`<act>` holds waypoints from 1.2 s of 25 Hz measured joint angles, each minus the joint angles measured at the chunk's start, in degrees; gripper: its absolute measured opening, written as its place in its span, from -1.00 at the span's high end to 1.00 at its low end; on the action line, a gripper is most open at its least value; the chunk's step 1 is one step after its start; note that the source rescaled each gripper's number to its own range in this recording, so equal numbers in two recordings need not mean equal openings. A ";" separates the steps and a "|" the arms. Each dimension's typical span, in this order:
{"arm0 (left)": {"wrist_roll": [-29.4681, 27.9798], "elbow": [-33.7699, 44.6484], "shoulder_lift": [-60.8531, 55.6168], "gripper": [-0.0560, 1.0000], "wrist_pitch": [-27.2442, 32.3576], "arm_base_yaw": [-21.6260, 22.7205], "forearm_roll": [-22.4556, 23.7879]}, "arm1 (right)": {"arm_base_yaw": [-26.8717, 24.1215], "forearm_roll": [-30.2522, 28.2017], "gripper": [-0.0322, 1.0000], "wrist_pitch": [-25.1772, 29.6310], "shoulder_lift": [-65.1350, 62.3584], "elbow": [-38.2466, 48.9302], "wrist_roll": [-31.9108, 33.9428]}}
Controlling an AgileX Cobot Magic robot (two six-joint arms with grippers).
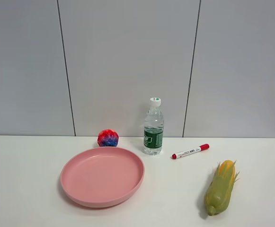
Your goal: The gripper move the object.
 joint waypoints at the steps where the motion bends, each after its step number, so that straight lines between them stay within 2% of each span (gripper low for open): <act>1: 0.00 0.00 0.00 -1.00 0.00 0.00 0.00 | 0.00 1.09 -0.55 -0.20 0.00 0.31 -0.29; 8: 0.00 0.00 0.00 -1.00 0.00 0.00 0.00 | 0.00 6.43 -0.60 -10.78 -0.04 1.84 -0.56; 18: 0.00 0.00 0.00 -1.00 0.00 0.00 0.00 | 0.00 8.47 -0.60 -9.67 -0.04 3.20 -4.53; 30: 0.00 0.00 0.00 -1.00 0.00 0.00 0.06 | 0.00 8.47 -0.60 -9.67 -0.04 3.20 -4.98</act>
